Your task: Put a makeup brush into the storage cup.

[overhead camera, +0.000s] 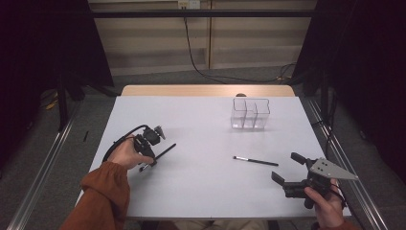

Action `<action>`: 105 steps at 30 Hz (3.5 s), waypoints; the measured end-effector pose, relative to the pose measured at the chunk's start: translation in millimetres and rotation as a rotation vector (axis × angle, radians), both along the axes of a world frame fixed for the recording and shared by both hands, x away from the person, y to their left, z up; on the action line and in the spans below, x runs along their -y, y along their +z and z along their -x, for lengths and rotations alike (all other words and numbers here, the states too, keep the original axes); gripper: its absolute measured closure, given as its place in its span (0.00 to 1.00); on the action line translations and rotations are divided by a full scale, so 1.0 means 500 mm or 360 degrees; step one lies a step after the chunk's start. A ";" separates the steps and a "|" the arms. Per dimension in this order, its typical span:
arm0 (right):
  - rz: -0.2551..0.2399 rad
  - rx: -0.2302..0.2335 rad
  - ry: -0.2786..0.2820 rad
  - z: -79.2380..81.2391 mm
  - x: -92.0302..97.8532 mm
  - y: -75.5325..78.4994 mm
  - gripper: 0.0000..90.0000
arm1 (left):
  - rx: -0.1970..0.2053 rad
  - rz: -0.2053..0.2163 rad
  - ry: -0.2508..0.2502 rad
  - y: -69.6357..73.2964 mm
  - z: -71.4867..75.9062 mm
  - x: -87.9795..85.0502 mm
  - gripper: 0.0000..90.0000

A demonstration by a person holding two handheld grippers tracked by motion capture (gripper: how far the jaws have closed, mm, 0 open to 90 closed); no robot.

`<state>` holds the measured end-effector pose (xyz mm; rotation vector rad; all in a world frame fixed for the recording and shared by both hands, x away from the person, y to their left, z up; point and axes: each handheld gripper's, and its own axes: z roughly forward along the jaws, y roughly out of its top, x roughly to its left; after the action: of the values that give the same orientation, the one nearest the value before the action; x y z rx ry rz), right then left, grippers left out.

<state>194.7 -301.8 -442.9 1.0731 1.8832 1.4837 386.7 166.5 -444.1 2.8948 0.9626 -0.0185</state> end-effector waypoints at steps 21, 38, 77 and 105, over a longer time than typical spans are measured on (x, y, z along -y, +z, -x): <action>0.0006 -0.0005 0.0004 0.000 -0.001 0.000 0.00 | 0.0002 -0.0020 0.0012 0.000 0.000 0.003 0.93; -0.0001 -0.0009 0.0005 0.000 -0.003 0.000 0.00 | 0.0048 0.0028 0.0000 0.004 0.008 -0.006 0.94; -0.0015 -0.0011 0.0000 -0.001 -0.002 0.000 0.00 | 0.0259 0.0705 0.0117 0.054 0.026 -0.075 0.94; -0.0013 -0.0010 -0.0003 -0.002 -0.001 0.000 0.00 | 0.0616 0.1124 0.0162 0.065 0.070 -0.080 0.94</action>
<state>195.5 -301.3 -442.9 1.0839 1.8814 1.4901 351.9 206.4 -411.7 2.1008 0.8144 0.1674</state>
